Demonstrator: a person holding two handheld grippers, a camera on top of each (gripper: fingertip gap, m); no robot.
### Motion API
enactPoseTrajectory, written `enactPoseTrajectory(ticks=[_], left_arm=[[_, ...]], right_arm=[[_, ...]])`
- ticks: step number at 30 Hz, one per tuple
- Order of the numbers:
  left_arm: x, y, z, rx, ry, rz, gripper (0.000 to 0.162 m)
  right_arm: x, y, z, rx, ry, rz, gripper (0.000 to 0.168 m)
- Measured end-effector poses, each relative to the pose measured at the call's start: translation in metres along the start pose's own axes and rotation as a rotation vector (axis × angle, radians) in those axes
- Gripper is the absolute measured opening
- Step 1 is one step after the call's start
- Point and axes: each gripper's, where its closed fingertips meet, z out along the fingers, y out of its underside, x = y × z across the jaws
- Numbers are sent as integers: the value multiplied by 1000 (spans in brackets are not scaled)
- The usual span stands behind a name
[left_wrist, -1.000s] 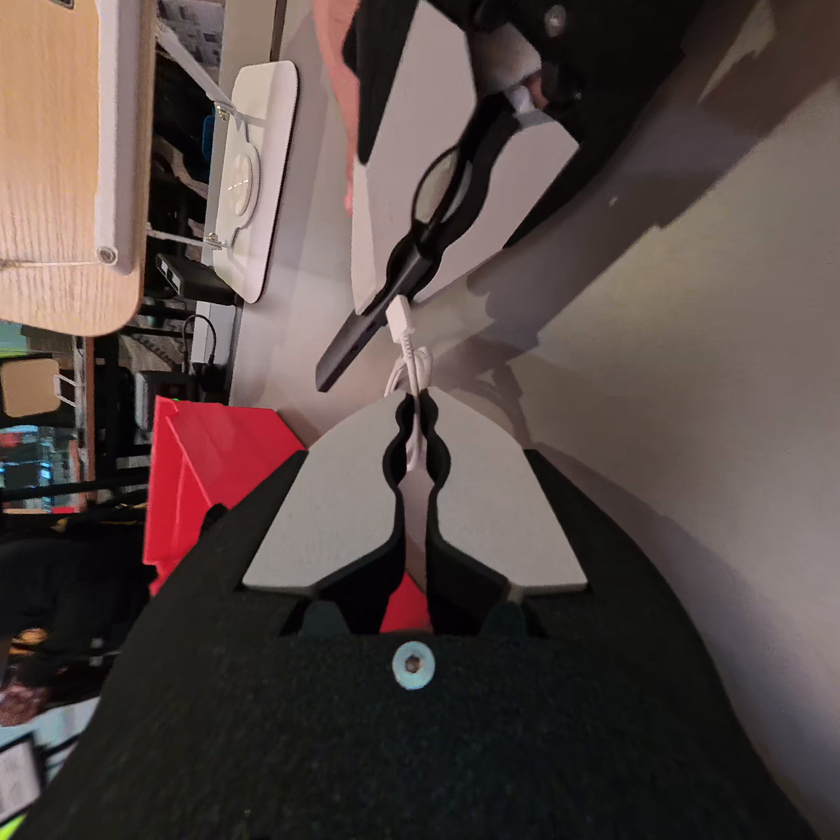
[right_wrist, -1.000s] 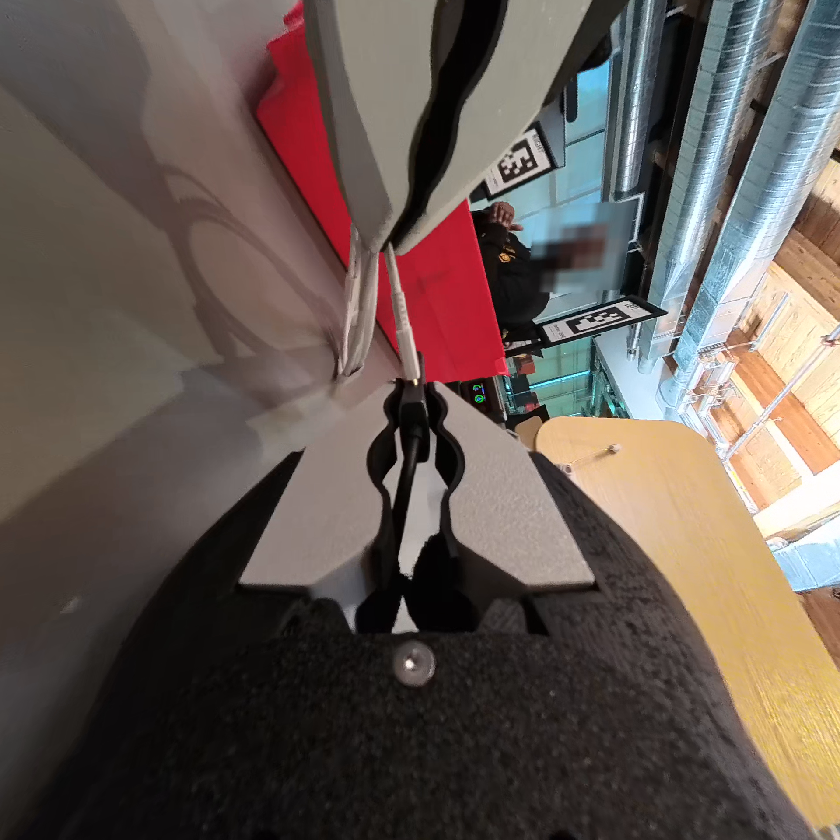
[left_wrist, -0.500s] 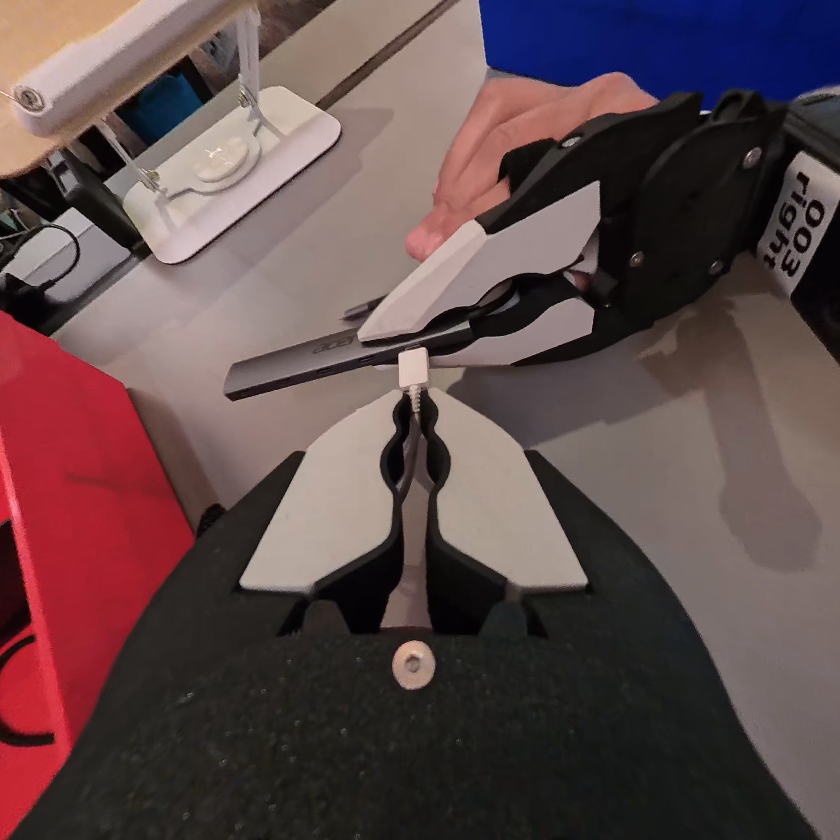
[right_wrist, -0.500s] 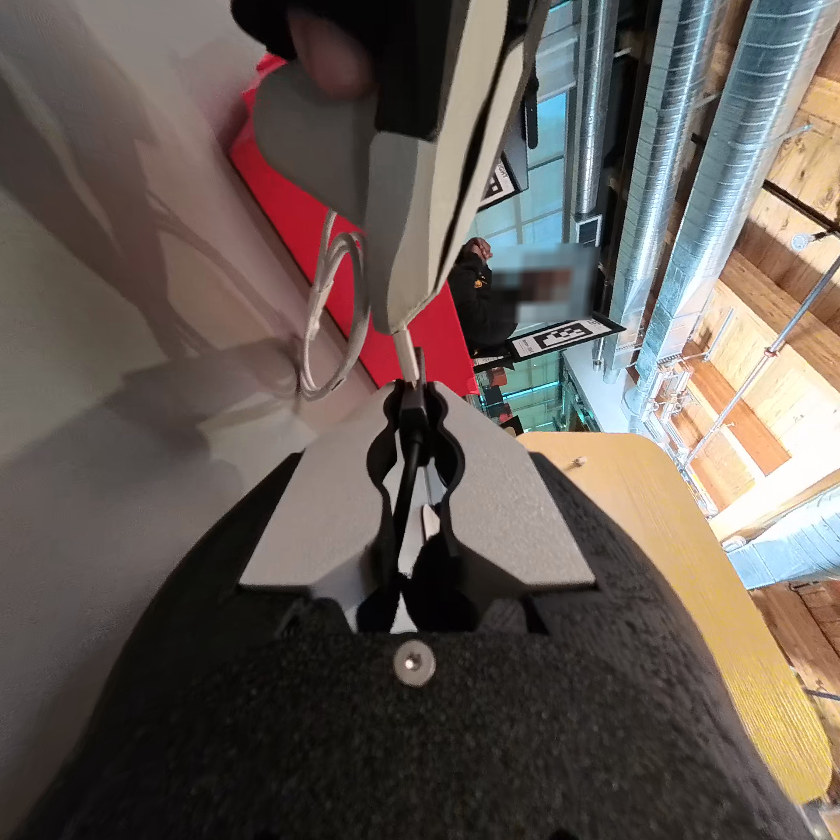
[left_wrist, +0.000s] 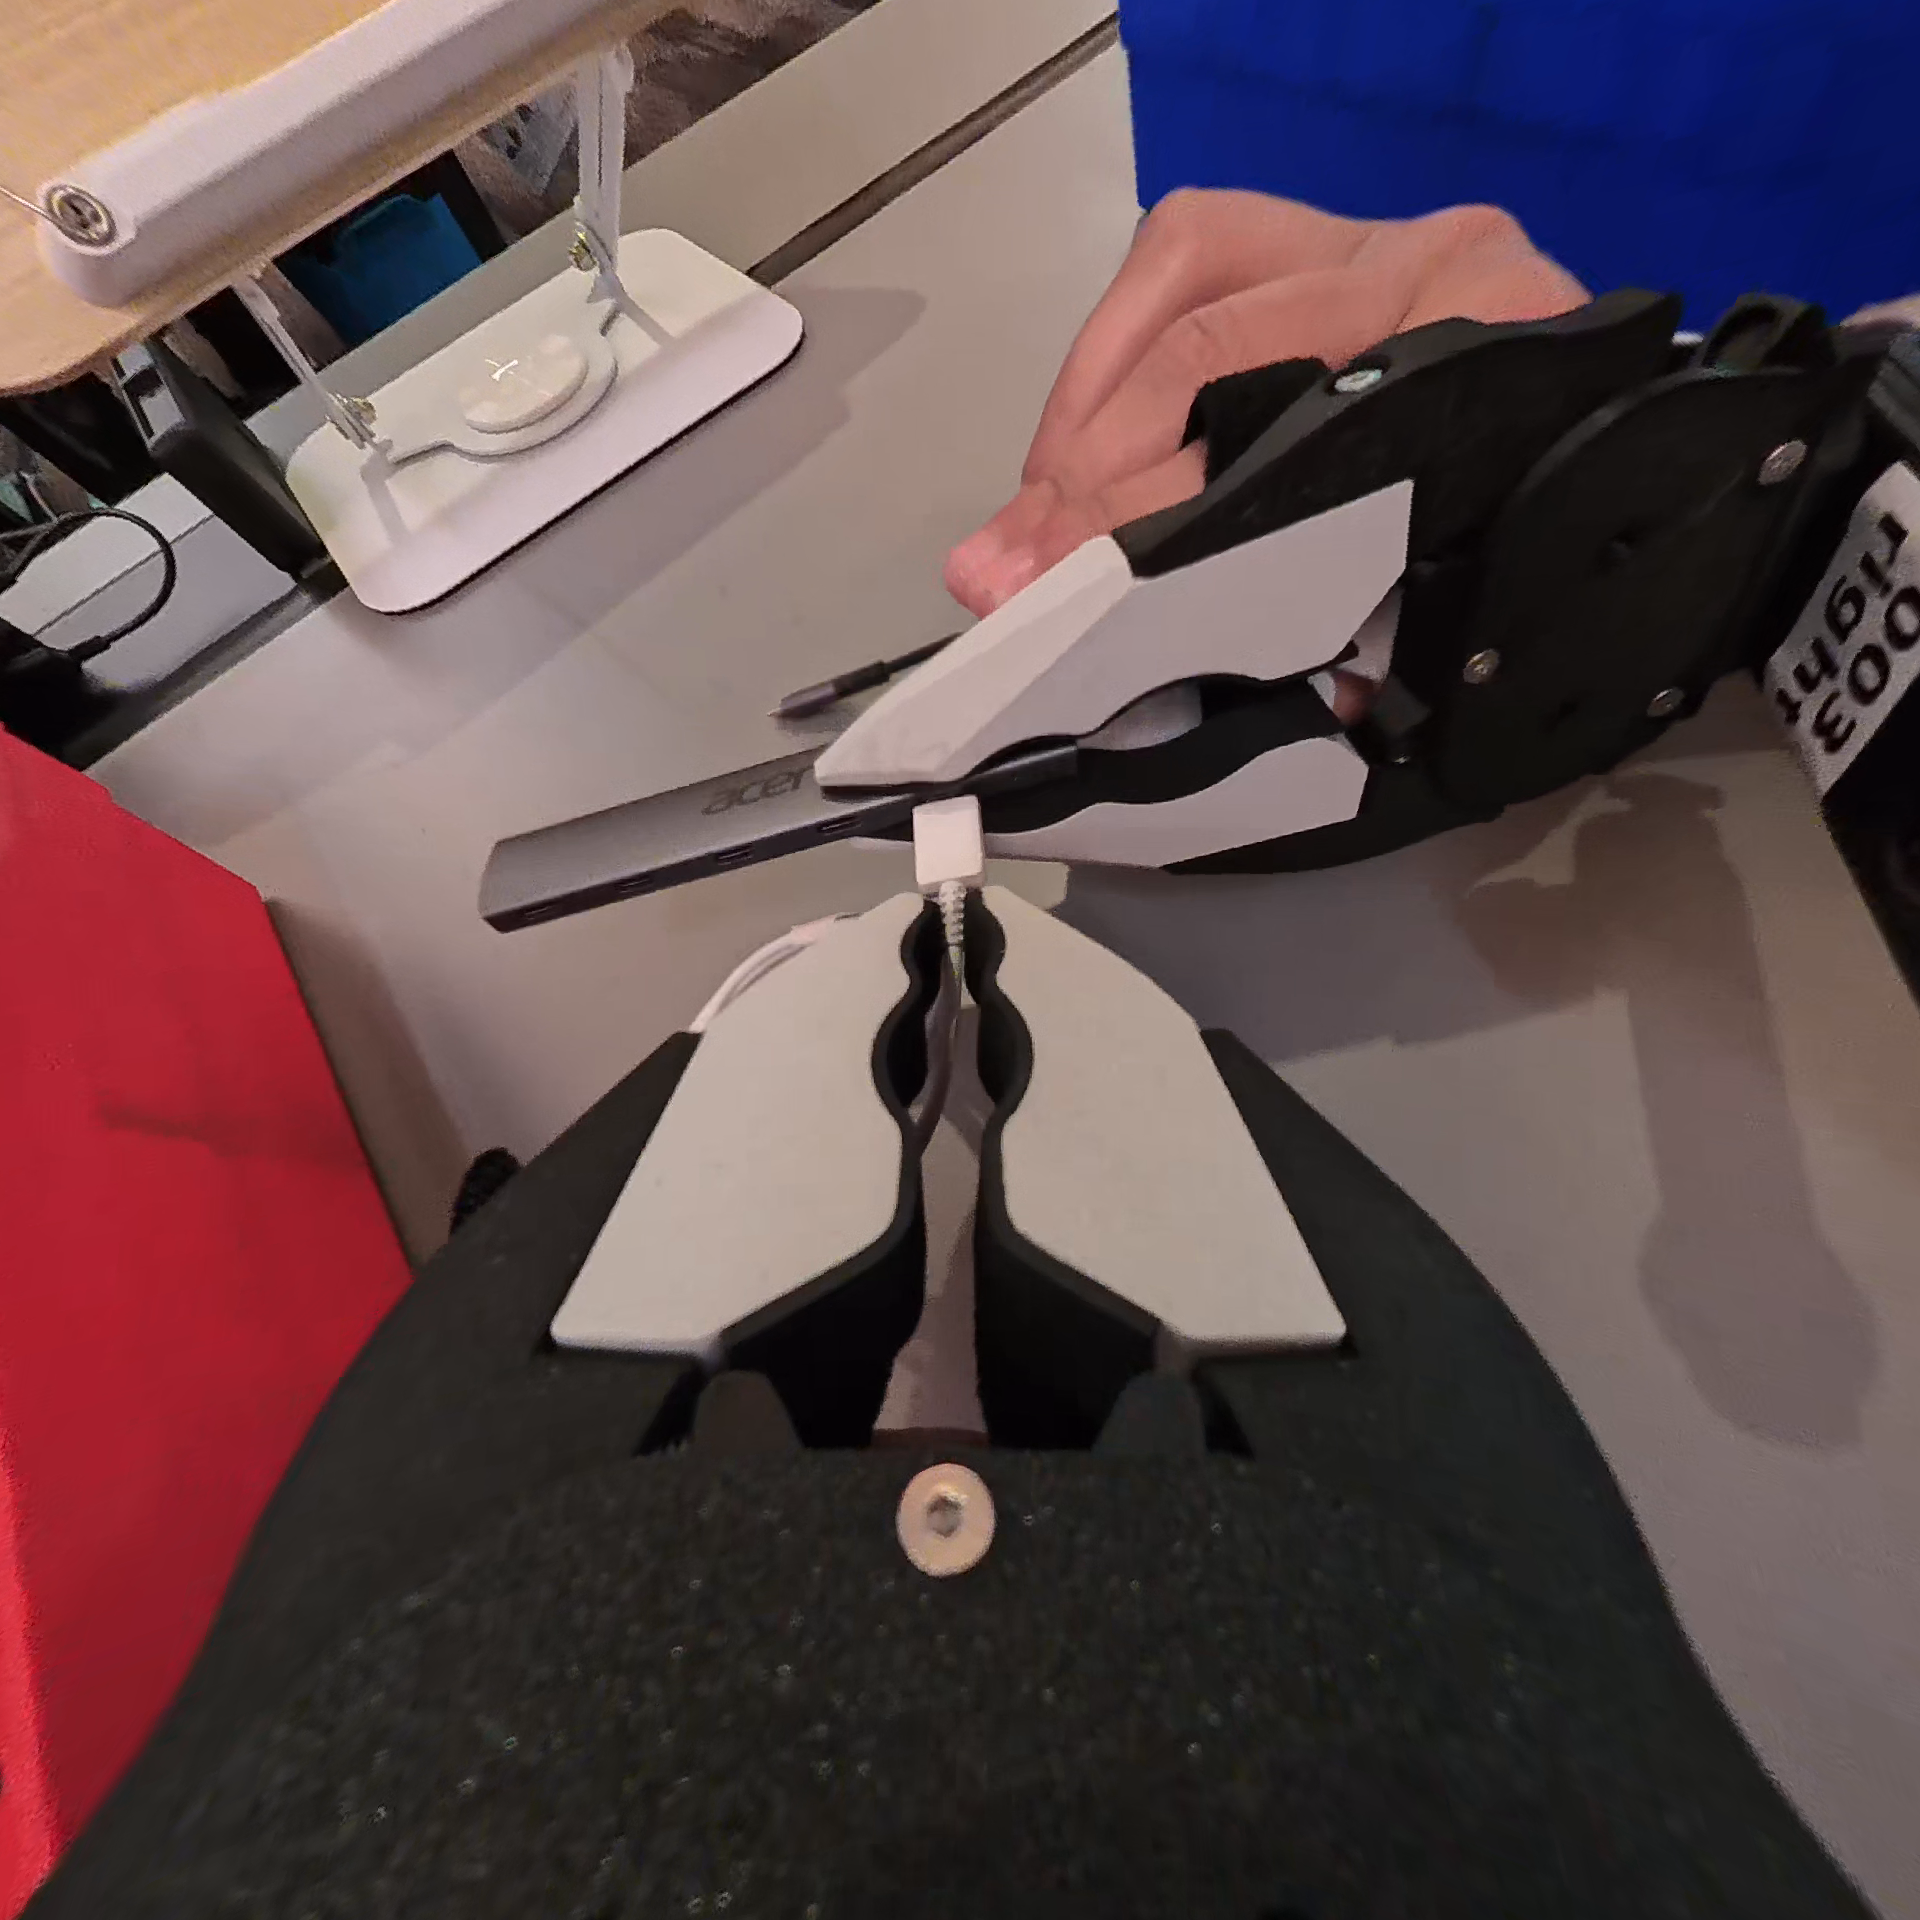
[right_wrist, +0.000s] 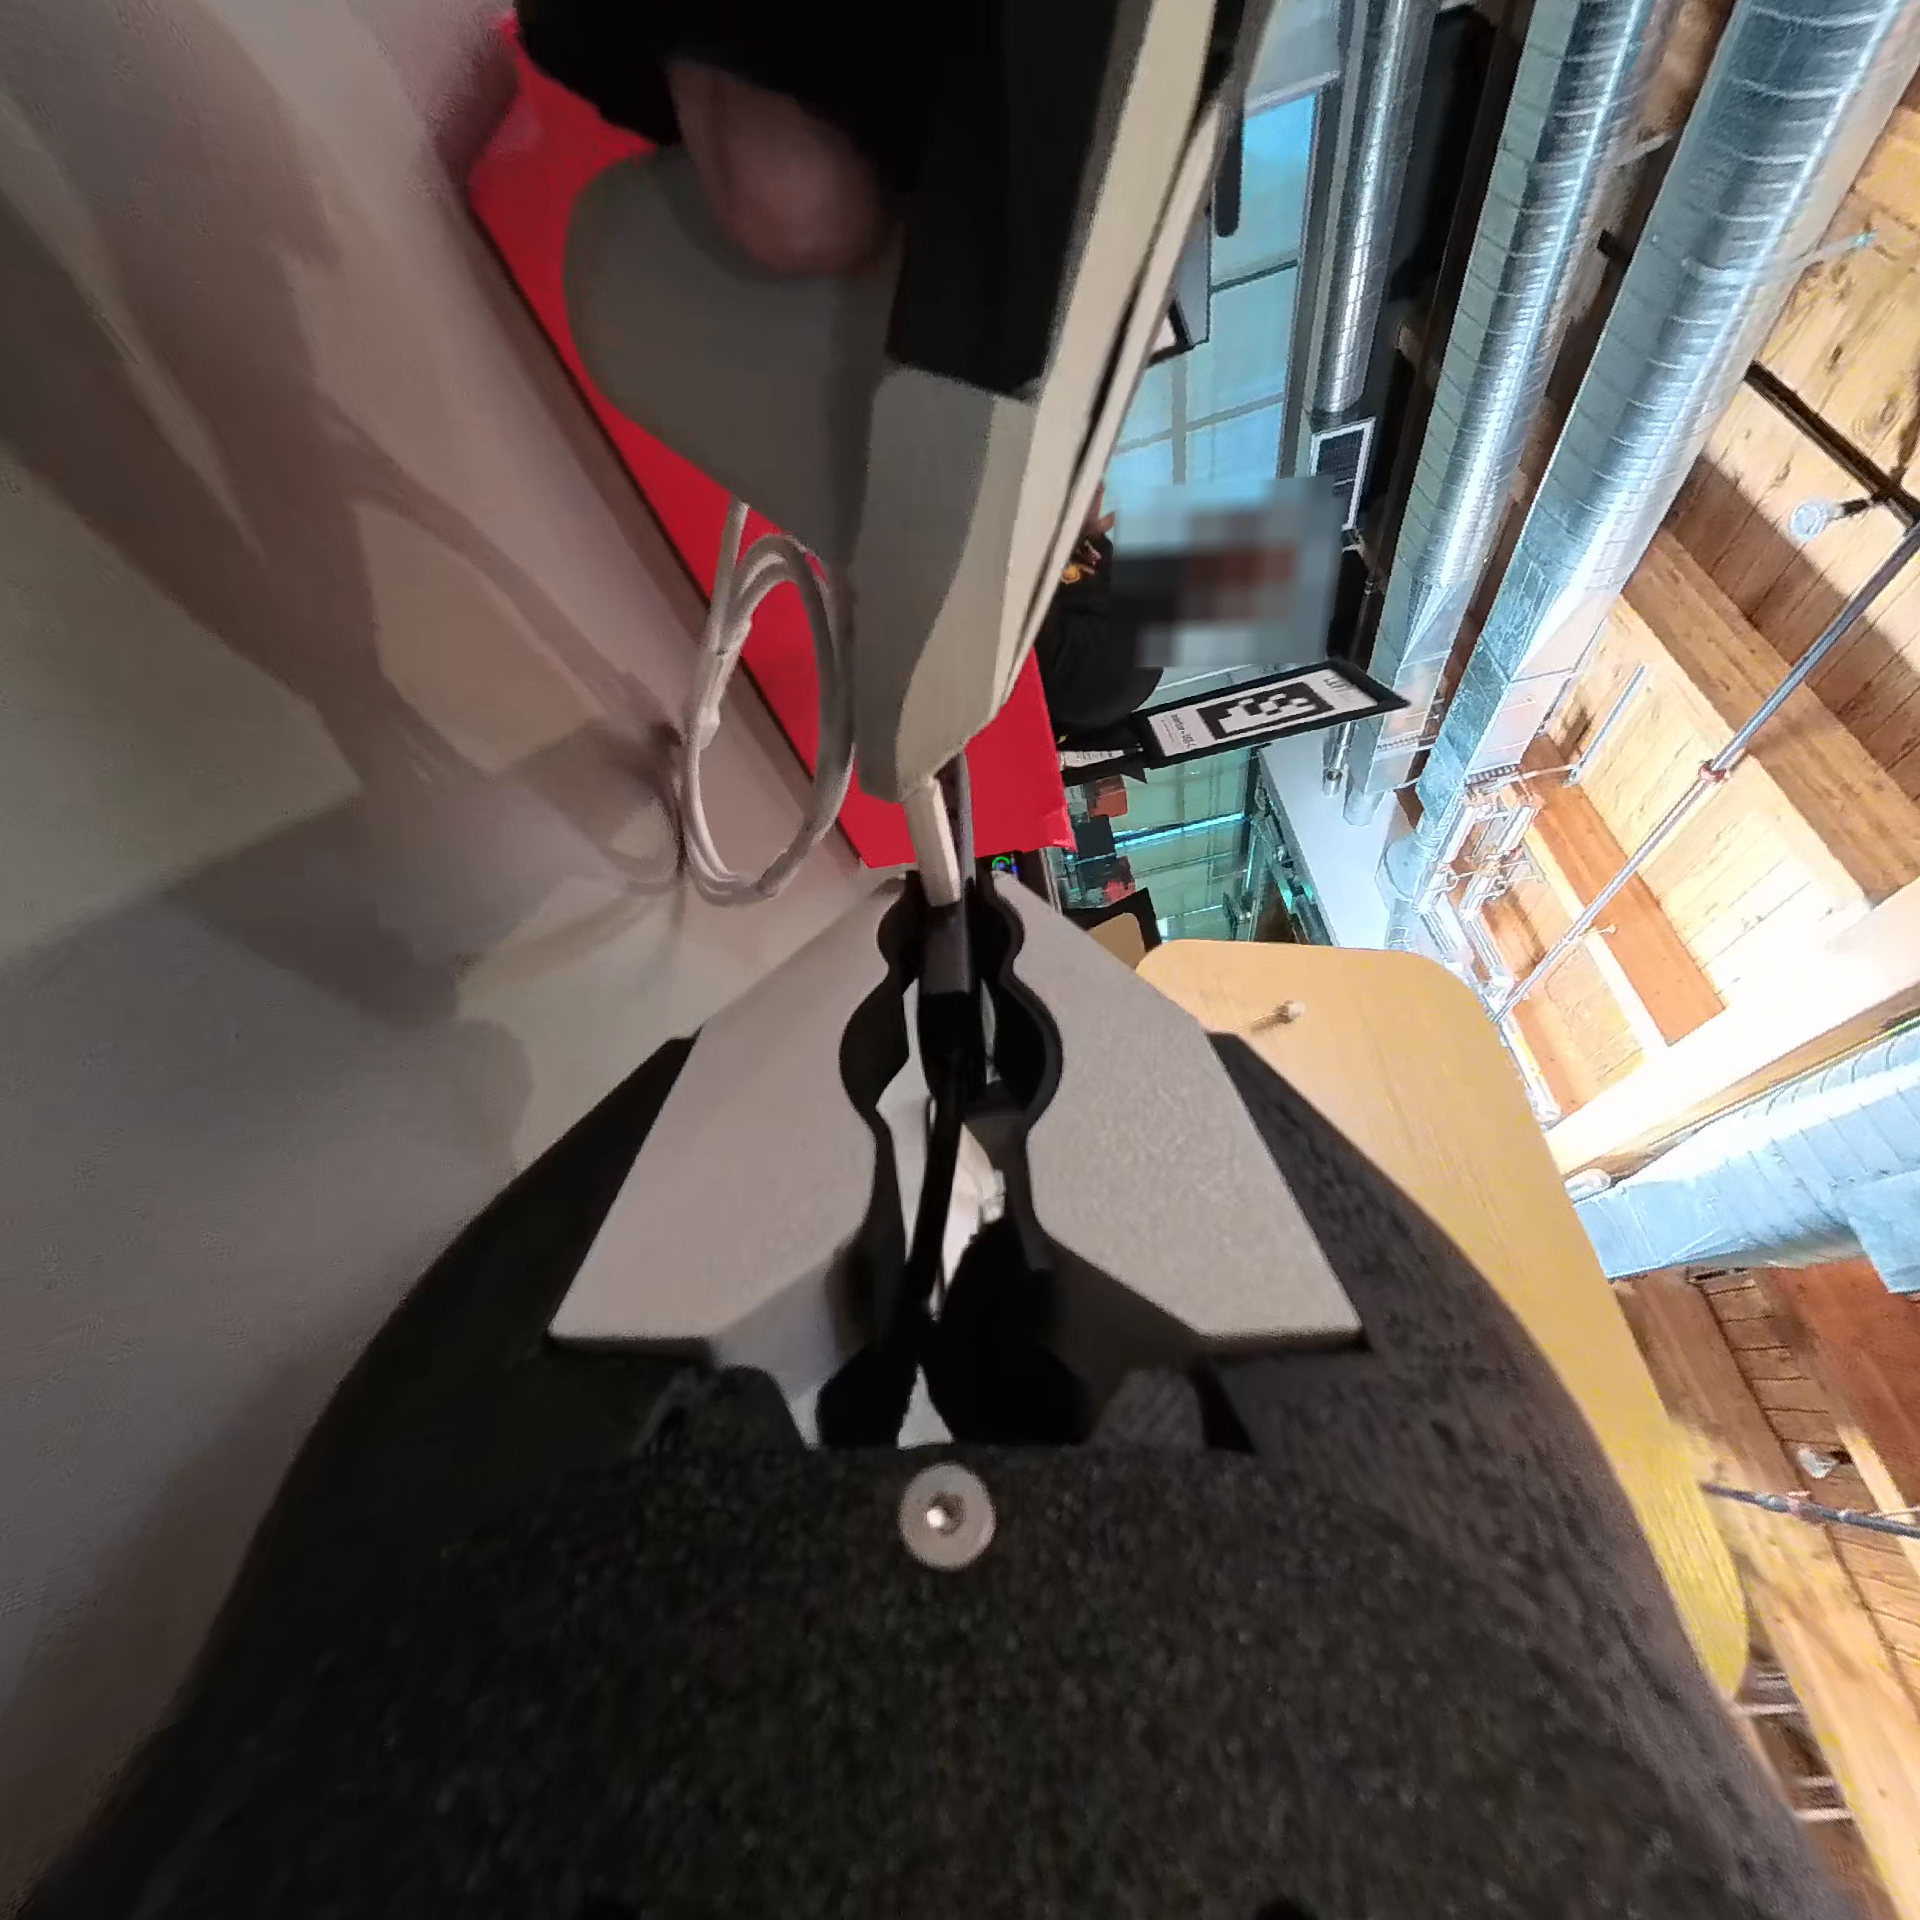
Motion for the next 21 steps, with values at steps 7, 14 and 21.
enactPoseTrajectory(ticks=[7, 14, 21], left_arm=[[-5, 2, -3, -9, 31, -25, 4], [-14, 4, -7, -21, 37, -32, 4], [1, 13, -5, -66, 93, -8, 4]], right_arm=[[0, 3, 3, 27, 72, -66, 10], [-8, -3, 3, 34, 23, -70, 8], [-12, 0, 5, 21, -15, -33, 8]])
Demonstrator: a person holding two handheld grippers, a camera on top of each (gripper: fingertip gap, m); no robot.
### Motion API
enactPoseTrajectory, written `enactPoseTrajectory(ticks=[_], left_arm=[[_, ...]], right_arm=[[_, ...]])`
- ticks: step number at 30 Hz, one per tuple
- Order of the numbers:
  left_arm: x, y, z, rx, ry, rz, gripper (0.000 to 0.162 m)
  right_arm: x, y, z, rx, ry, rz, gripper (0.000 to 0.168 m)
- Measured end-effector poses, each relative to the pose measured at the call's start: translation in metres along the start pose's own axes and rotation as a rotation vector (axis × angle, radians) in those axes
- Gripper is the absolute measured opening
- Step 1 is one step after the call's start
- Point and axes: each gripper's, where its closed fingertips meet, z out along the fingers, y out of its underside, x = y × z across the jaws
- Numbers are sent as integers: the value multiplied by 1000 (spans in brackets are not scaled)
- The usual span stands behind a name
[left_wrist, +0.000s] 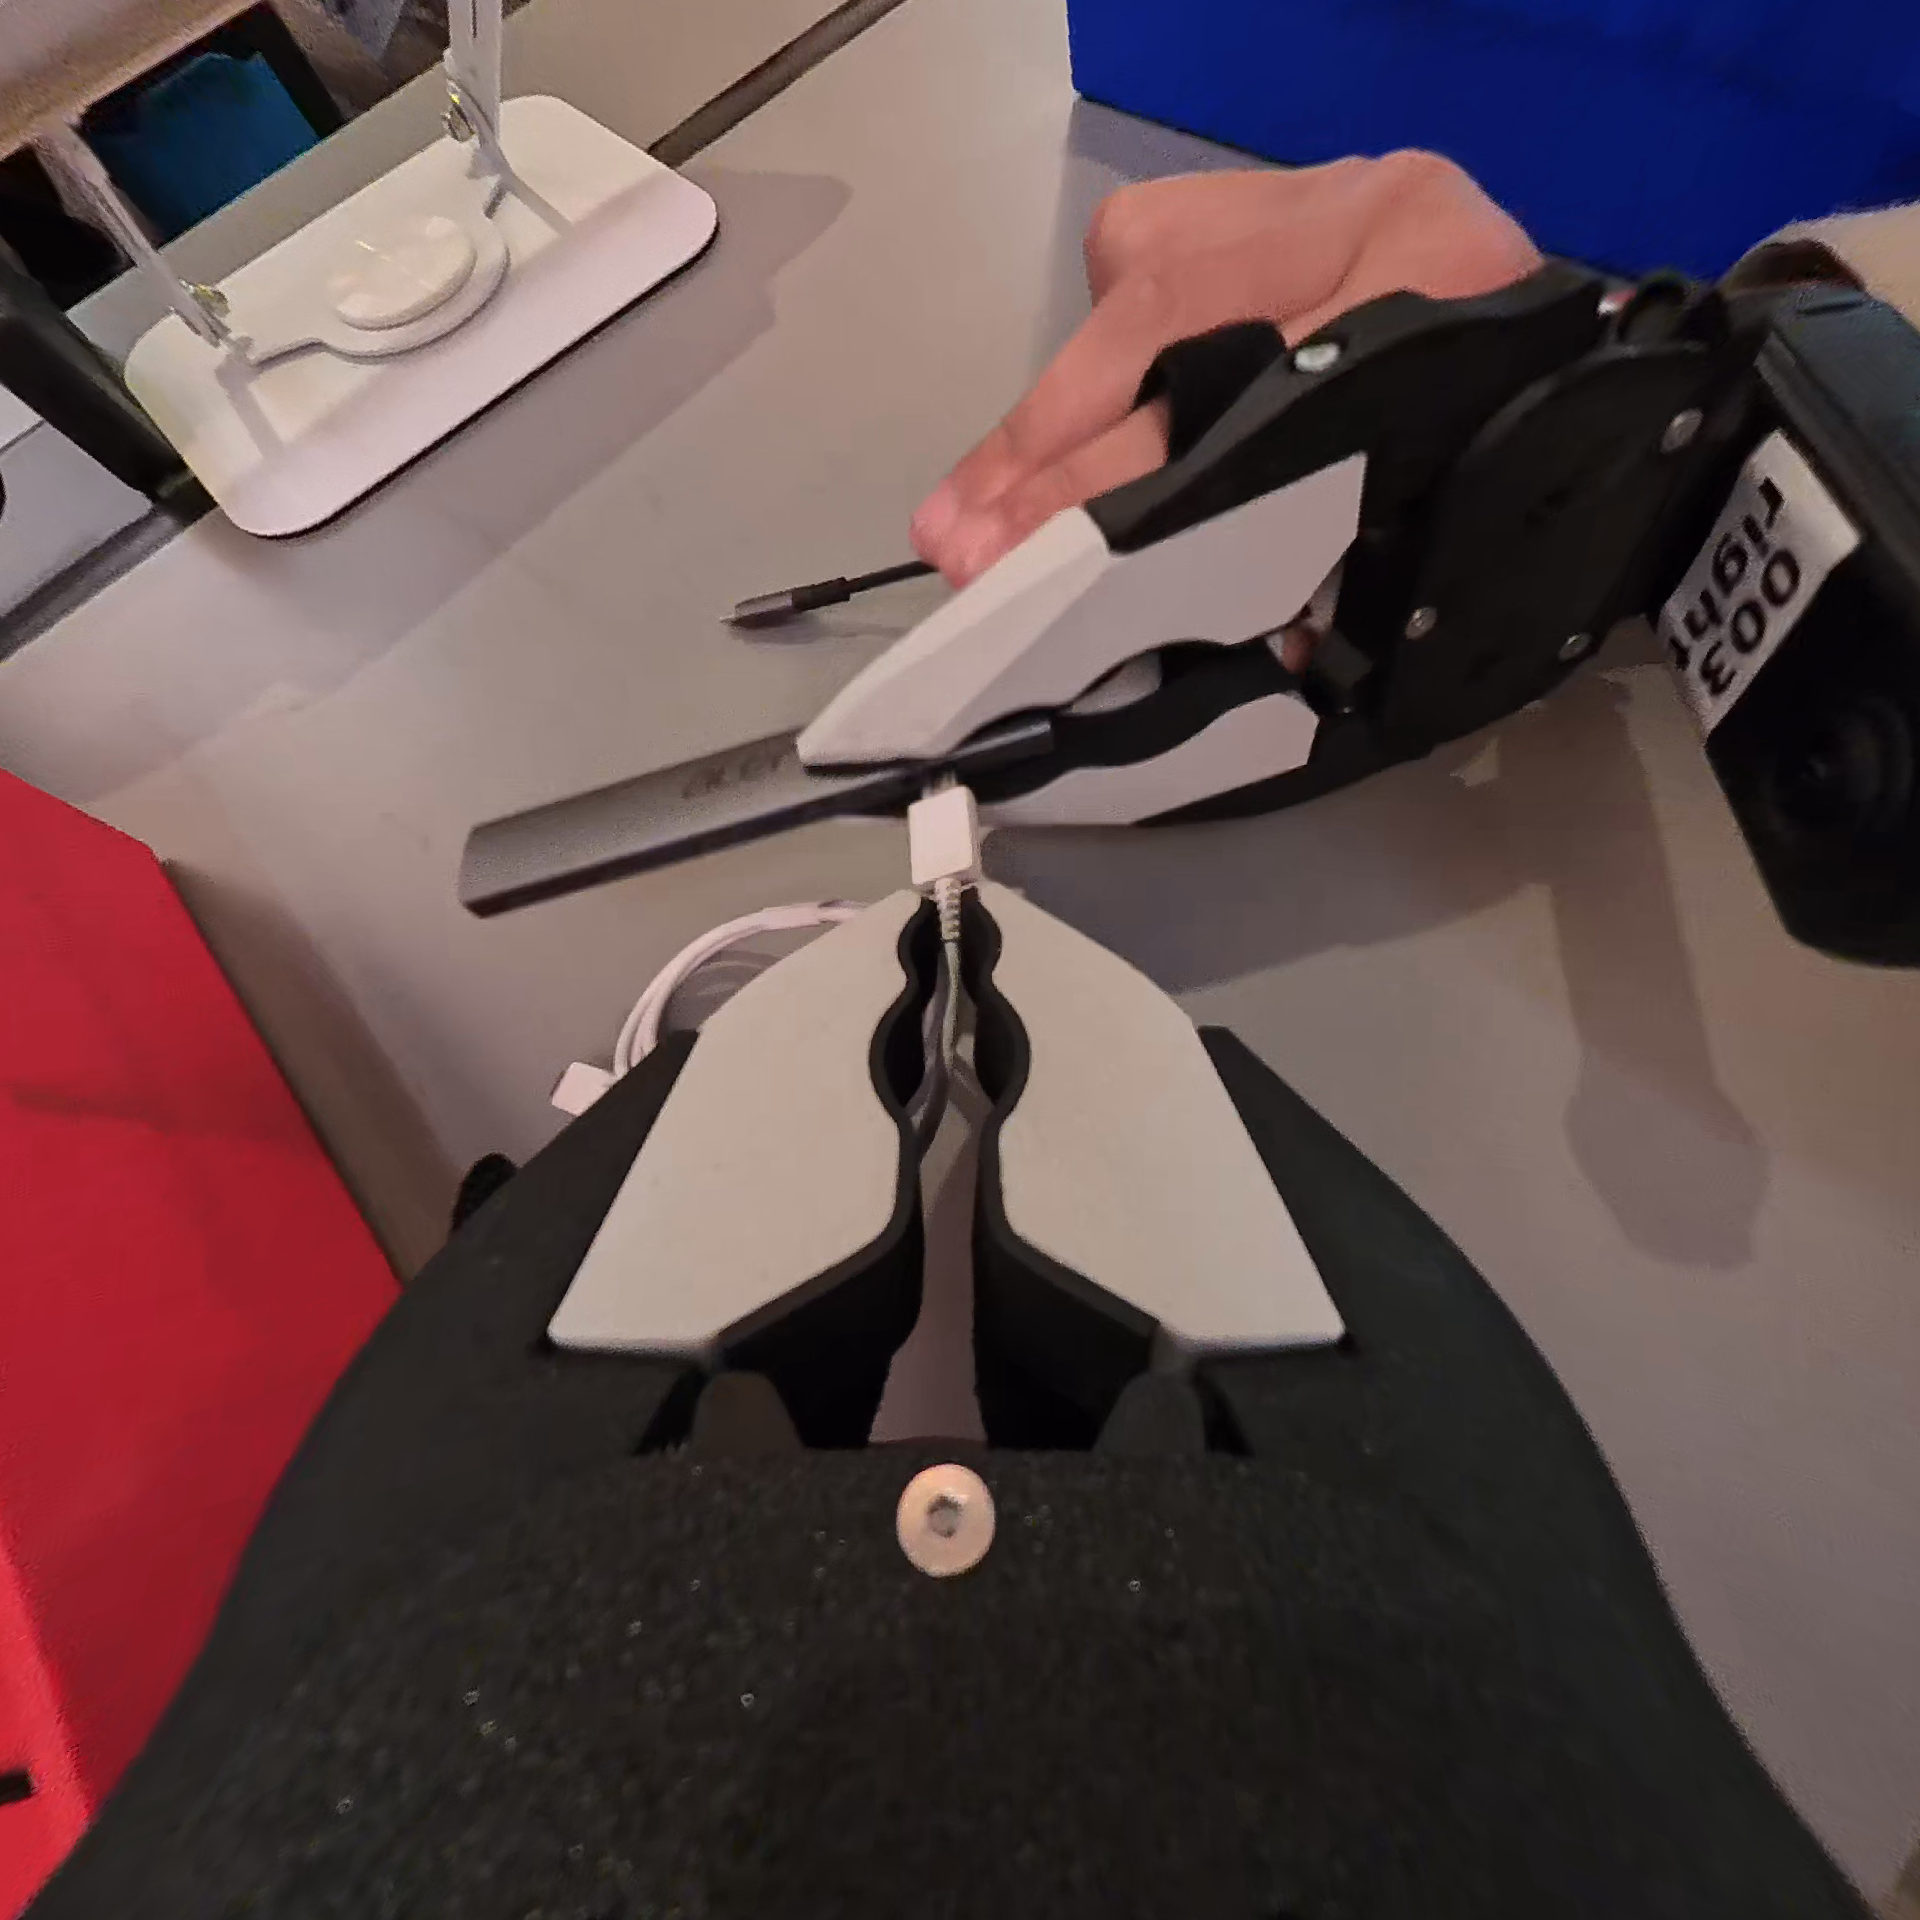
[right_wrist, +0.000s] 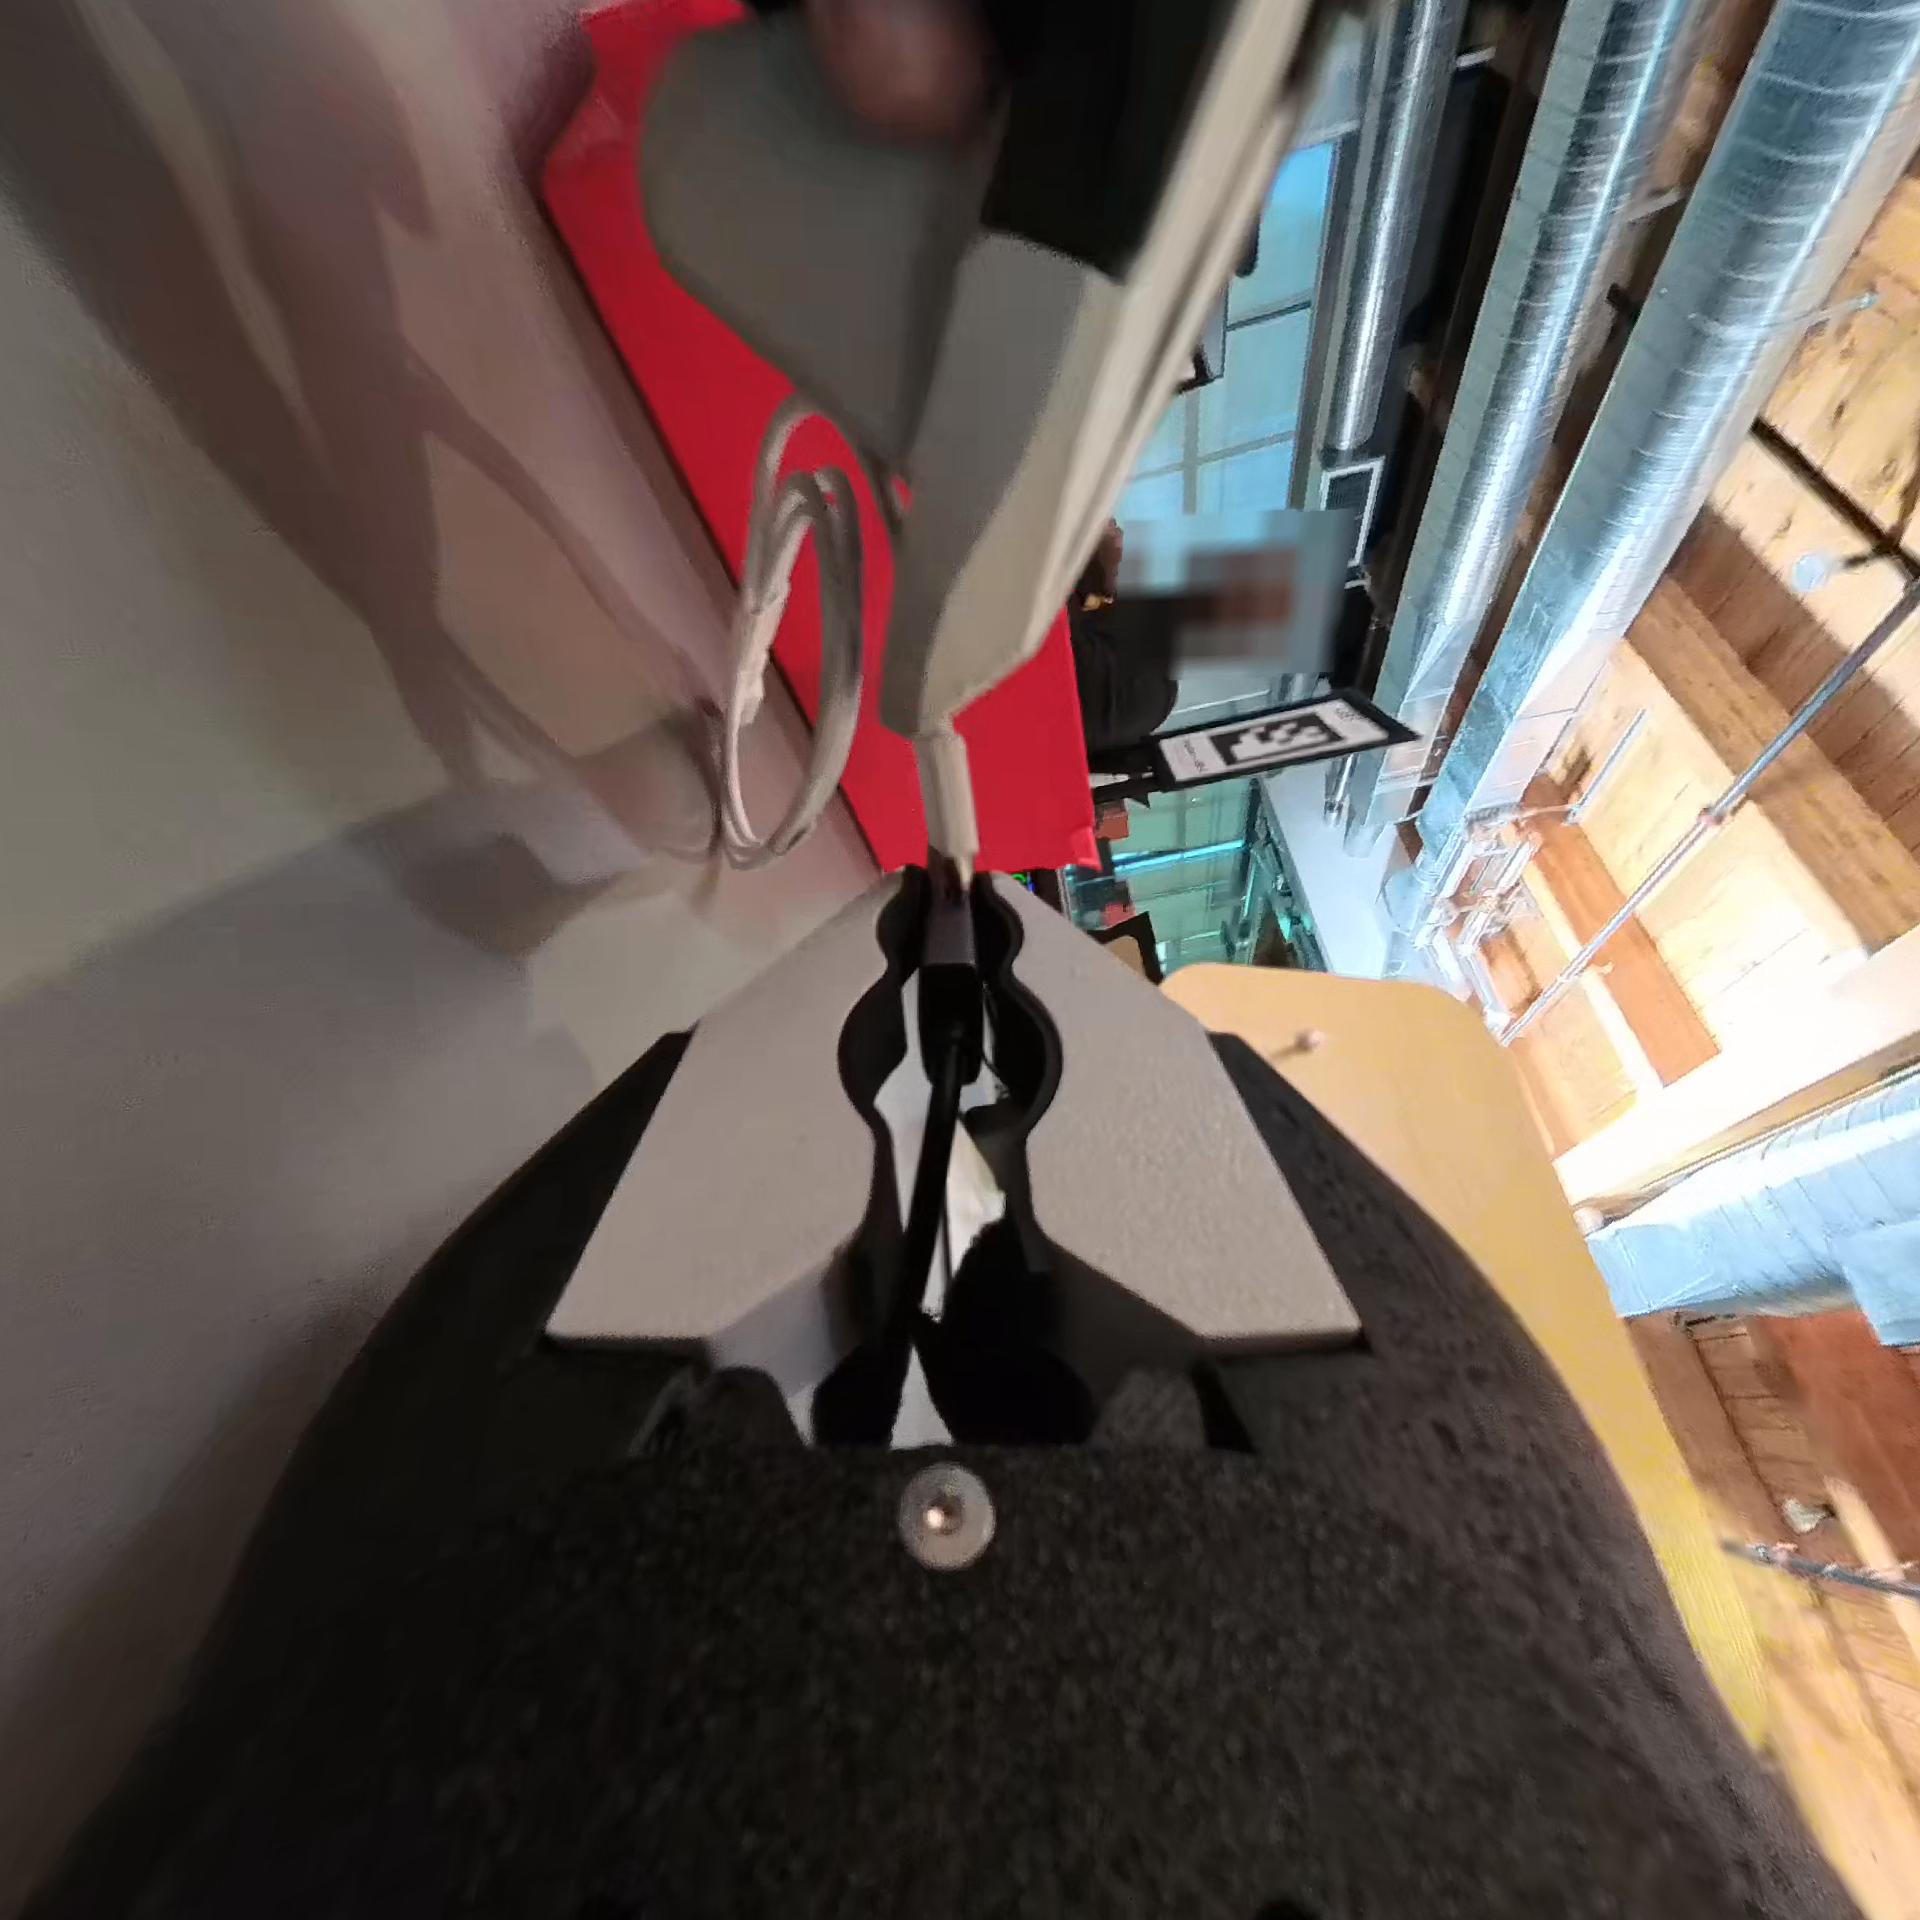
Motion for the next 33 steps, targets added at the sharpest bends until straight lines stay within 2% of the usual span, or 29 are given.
enactPoseTrajectory(ticks=[5, 12, 23, 26, 27, 33], left_arm=[[-2, 2, 5, -24, -12, -12, 4], [-6, 8, 8, -71, -100, 83, 4], [-6, 2, 11, 13, -14, -27, 4], [-4, 10, 18, -20, 6, -35, 8], [-3, 11, 18, -18, 12, -37, 3], [-4, 10, 16, -29, 19, -57, 2]], right_arm=[[-4, 4, 1, -25, -20, -12, 8], [-9, 5, 2, -36, -43, -1, 8], [-4, 5, 1, -73, -43, 69, 8], [-3, -3, 0, -33, -48, 125, 8], [-4, -2, 1, -46, -48, 126, 9], [-2, -4, -1, -16, -9, 142, 11]])
